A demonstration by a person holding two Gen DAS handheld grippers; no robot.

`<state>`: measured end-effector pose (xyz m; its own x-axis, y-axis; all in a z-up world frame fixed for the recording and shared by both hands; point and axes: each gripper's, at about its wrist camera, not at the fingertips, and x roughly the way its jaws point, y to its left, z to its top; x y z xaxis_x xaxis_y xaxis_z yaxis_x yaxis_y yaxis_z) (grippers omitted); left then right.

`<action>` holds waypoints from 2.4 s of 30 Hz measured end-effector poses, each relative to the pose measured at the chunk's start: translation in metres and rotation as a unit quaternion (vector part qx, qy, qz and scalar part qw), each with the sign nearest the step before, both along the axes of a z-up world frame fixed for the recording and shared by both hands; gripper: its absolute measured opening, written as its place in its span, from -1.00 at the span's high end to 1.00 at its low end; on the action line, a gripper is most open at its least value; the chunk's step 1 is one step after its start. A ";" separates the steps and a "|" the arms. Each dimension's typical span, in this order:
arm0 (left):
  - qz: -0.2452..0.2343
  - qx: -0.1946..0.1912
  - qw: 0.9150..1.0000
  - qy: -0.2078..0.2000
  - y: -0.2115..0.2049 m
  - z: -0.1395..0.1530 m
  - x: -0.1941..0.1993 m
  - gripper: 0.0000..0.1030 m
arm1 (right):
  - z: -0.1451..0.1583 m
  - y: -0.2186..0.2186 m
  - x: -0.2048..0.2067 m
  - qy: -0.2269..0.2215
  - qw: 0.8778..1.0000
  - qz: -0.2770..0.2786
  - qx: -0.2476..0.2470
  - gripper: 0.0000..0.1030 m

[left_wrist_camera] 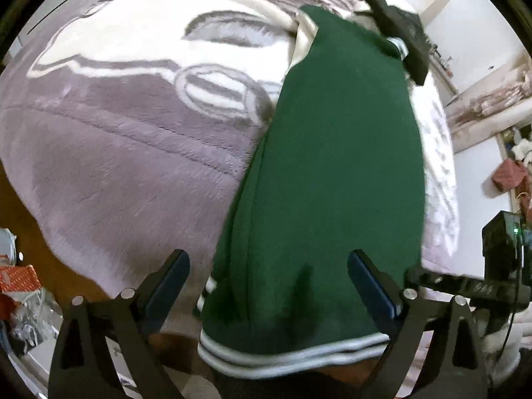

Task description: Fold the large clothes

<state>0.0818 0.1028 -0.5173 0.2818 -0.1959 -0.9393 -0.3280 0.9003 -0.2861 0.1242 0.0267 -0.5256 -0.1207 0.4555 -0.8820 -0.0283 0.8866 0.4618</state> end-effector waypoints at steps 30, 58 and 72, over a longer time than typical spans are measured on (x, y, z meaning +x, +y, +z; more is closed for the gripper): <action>0.010 -0.209 0.976 0.054 0.038 -0.093 -0.048 -0.90 | -0.092 -0.095 -0.063 0.172 0.954 -0.078 0.231 -0.45; 0.030 -0.233 0.962 -0.142 0.041 0.074 -0.009 0.40 | 0.047 -0.060 -0.035 0.141 0.877 -0.177 0.424 0.57; -0.035 -0.203 0.972 -0.112 0.038 0.018 0.283 0.39 | 0.040 -0.129 0.255 0.131 0.870 -0.286 0.380 0.58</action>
